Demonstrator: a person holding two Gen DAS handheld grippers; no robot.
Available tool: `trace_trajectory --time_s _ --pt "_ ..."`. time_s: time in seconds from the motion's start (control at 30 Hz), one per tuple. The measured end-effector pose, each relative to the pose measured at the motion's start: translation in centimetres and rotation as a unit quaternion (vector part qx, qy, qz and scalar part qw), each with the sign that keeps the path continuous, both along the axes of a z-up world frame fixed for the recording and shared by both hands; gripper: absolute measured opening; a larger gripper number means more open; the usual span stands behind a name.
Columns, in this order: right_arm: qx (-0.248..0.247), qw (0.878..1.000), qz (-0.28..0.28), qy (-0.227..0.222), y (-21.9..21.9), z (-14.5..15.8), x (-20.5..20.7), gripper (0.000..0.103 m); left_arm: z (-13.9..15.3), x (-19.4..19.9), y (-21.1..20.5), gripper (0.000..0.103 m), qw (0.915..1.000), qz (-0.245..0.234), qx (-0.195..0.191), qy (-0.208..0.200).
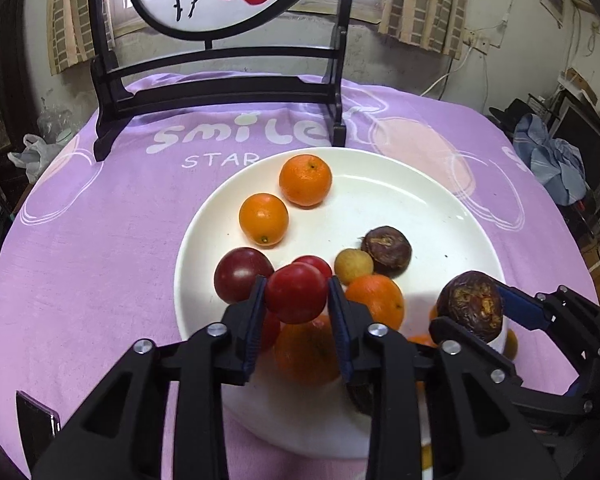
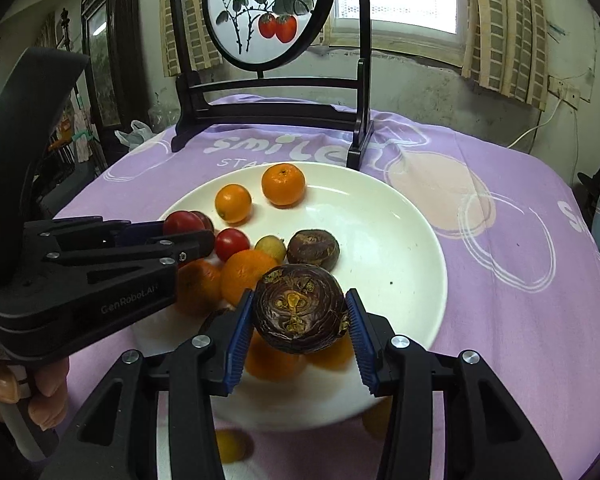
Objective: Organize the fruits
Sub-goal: 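Lower the dark brown fruit and red tomato onto the plate and open both tools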
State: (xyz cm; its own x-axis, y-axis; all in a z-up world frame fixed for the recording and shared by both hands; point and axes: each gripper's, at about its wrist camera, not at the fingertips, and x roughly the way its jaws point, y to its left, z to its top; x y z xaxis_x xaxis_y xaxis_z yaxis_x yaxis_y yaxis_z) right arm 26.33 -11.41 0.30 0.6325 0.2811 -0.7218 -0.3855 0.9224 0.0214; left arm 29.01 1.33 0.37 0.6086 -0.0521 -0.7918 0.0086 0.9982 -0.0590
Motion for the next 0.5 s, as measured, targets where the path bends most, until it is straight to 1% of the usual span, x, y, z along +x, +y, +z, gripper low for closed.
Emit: trace_trajectory --time_s 0.03,0.07,0.13,0.2,0.23,0.4,0.5 --pt "-0.009 1.000 -0.004 -0.005 0.1 -0.1 0.1 0.059 0.1 0.1 0.0 0.055 1.0000 0.005 0.000 -0.002" --pt "-0.016 1.000 -0.011 -0.013 0.1 0.0 0.1 0.062 0.3 0.0 -0.1 0.061 0.9999 0.010 0.001 -0.011" --pt "-0.004 1.000 -0.020 -0.018 -0.7 0.3 -0.5 0.064 0.9 -0.8 -0.3 0.074 0.9995 0.011 0.007 -0.030" --pt "0.019 0.999 -0.027 -0.014 -1.8 0.6 -1.2 0.064 1.5 -1.7 -0.4 0.079 0.9988 0.014 0.020 -0.042" --pt "0.026 0.999 -0.031 -0.012 -2.4 0.6 -1.5 0.064 1.7 -2.0 -0.4 0.079 0.9987 0.018 0.023 -0.042" --pt "0.047 0.998 -0.044 -0.004 -5.0 1.1 -3.7 0.065 1.9 -4.5 -0.1 0.079 0.9993 0.025 0.002 -0.028" --pt "0.052 0.997 -0.050 -0.008 -6.2 1.1 -5.4 0.068 1.9 -6.3 -0.4 0.083 0.9994 0.023 0.002 -0.026"
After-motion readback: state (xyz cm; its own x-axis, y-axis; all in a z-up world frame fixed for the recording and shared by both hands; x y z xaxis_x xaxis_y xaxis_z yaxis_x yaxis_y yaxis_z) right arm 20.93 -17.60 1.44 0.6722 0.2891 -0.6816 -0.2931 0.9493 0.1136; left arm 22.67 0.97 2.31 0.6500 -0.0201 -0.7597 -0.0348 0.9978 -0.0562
